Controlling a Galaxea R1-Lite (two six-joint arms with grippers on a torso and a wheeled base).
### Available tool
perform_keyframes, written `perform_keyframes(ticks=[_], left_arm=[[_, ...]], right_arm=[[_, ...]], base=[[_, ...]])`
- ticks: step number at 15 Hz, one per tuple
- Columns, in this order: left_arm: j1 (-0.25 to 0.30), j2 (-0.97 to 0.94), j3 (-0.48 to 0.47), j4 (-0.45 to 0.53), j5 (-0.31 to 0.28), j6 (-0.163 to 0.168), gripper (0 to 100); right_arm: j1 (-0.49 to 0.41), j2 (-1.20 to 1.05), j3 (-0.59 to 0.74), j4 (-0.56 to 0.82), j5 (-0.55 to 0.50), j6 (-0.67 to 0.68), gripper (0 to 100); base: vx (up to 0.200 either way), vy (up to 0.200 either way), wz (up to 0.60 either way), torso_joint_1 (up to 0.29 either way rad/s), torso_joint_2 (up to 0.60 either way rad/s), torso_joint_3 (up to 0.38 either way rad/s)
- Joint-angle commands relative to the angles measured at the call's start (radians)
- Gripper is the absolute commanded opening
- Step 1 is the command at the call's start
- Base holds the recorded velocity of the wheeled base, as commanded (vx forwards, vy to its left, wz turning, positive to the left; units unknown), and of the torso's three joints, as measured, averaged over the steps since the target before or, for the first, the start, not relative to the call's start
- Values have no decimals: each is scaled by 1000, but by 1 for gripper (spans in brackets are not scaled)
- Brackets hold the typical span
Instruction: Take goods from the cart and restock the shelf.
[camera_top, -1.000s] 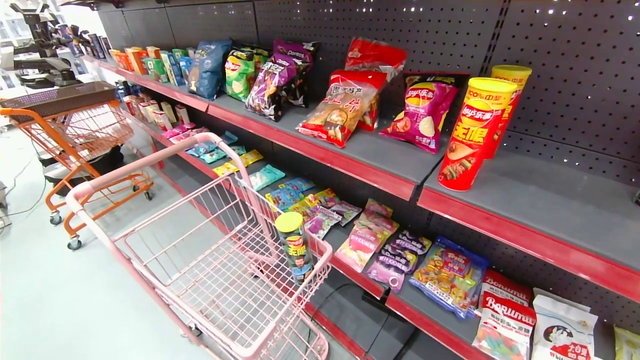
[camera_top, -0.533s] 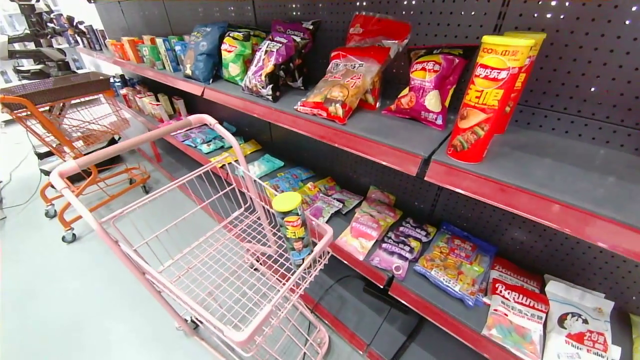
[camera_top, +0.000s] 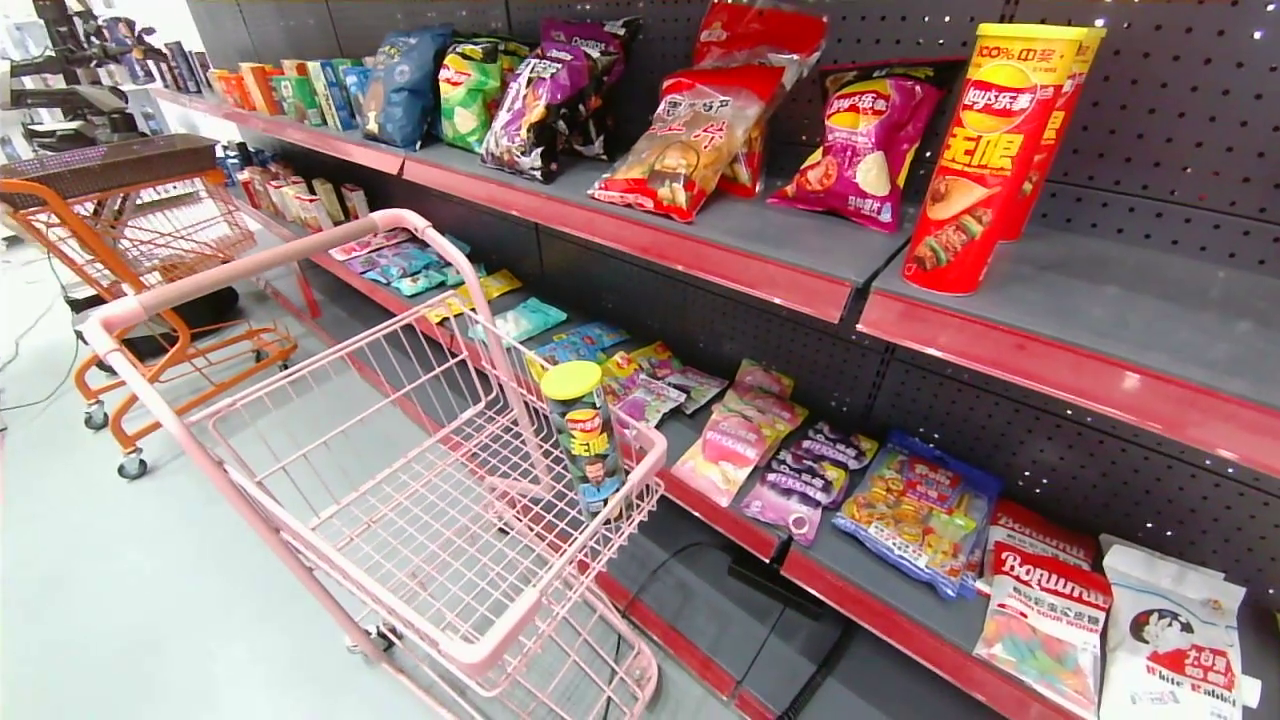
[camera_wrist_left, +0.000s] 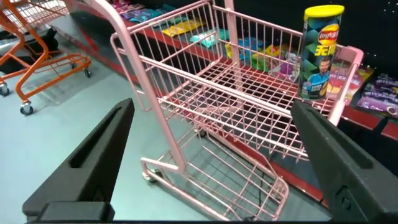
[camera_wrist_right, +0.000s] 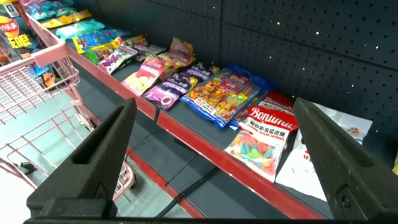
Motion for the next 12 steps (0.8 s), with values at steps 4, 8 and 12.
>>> perform_keyframes(ticks=[4,8,12], left_arm=[[-111,558,-598,-61,-3,-160,100],[-111,1093,-749,-144,-63,-129,100],[-113,1513,-729,-431,-283,-87,100]], right_arm=[[0,-1,0,0,0,1,100],[0,-1,0,0,0,0,100],[0,-1,0,0,0,-2,100]], base=[[0,0,0,0,0,0],[0,0,0,0,0,0],[0,0,0,0,0,0]])
